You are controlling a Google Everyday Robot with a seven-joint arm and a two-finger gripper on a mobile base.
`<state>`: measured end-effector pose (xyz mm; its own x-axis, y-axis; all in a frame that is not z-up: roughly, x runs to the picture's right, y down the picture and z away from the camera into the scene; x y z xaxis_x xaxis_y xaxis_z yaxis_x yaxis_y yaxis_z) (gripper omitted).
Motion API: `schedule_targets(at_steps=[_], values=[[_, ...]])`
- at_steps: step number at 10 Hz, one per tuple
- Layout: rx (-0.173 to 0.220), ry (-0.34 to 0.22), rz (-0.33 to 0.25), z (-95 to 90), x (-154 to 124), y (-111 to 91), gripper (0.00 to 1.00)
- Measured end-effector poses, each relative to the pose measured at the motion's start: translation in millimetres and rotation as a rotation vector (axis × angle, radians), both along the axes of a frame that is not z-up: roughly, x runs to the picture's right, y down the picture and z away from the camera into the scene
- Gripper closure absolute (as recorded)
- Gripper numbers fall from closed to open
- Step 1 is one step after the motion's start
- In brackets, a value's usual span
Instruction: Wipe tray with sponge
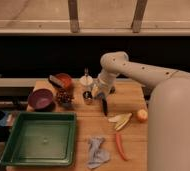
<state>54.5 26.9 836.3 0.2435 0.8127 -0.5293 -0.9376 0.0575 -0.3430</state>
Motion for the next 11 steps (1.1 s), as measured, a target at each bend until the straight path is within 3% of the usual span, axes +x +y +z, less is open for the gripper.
schedule_targets(at_steps=[2, 5, 10, 11], values=[[0.020, -0.031, -0.046, -6.4, -13, 1, 1.00], [0.072, -0.127, -0.172, -36.1, -77, 16, 1.00], [0.139, -0.344, -0.417, -95.6, -184, 57, 1.00], [0.148, -0.411, -0.488, -109.5, -207, 70, 1.00]])
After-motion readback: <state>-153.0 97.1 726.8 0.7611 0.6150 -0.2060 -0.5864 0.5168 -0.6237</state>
